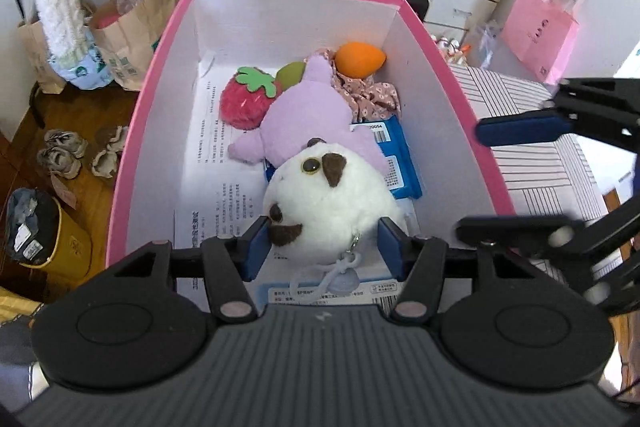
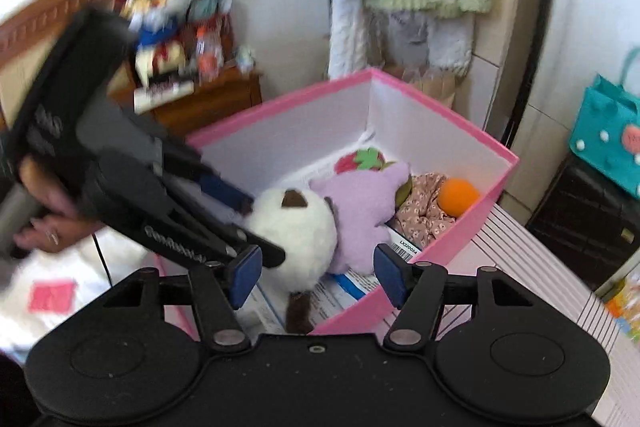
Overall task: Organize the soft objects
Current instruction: 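Lower the cat plush into the shoebox and open the left gripper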
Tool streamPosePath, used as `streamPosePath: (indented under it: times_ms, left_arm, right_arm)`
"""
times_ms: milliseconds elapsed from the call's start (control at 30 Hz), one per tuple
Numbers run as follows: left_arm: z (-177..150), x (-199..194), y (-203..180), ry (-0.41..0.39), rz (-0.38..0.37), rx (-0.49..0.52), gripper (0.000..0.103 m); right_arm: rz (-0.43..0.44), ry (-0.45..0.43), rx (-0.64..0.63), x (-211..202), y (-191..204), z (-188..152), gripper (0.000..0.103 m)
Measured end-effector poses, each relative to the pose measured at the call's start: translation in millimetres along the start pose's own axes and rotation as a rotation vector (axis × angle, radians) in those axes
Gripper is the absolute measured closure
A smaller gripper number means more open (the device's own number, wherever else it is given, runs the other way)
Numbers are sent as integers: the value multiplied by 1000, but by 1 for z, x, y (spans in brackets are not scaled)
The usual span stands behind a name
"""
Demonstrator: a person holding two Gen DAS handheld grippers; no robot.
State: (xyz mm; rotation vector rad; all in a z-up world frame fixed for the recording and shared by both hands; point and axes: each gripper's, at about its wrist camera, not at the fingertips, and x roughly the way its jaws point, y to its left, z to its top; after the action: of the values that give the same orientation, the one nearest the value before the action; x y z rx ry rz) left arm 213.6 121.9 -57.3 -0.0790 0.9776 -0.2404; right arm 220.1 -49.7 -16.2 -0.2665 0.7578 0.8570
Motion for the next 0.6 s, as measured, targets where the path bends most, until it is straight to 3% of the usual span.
streamPosePath:
  times_ms: [300,600]
  left_arm:
    - [-22,-46,-12,-115,56,-5,47]
    - [-42,-85,-37,-191,45,22,46]
  right_arm:
    - [-35,-138,207,-44,-22,-31,35]
    - [-105,-201,230,-73,3,-59,35]
